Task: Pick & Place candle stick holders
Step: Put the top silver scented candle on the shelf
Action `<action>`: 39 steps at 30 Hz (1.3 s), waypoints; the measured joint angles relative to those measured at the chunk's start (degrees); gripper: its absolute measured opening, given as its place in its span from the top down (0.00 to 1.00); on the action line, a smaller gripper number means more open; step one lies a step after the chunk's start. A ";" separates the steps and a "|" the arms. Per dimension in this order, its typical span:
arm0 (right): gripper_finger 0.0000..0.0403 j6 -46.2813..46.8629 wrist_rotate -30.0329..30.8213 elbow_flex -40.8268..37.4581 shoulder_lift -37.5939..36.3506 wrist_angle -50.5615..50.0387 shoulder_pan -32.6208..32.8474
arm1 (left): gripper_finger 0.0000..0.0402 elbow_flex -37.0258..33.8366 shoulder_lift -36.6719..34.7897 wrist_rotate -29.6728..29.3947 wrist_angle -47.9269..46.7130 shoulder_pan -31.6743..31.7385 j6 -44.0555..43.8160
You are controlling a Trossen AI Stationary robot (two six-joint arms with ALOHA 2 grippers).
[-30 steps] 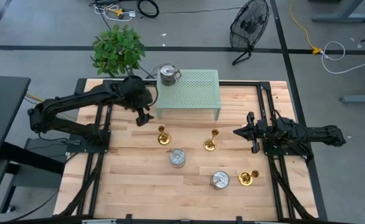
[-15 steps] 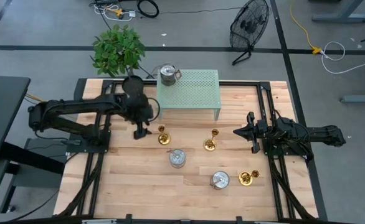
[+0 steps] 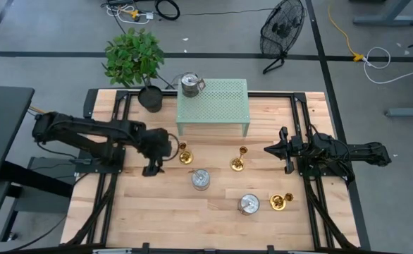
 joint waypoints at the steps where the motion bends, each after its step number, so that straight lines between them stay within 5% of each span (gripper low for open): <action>1: 0.99 0.01 0.01 -0.01 0.00 0.00 0.01 | 0.01 0.00 0.01 -0.02 0.51 -1.24 -0.84; 9: 0.99 -0.01 0.00 0.01 0.00 0.00 -0.01 | 0.01 0.04 3.11 -1.88 8.63 -10.00 -10.92; 26: 0.99 0.00 0.01 0.00 0.00 0.09 0.00 | 0.01 0.06 15.10 -24.38 17.88 -23.45 -16.68; 39: 0.99 0.00 0.01 0.00 0.00 0.10 0.01 | 0.01 0.04 21.60 -31.54 21.27 -24.57 -28.53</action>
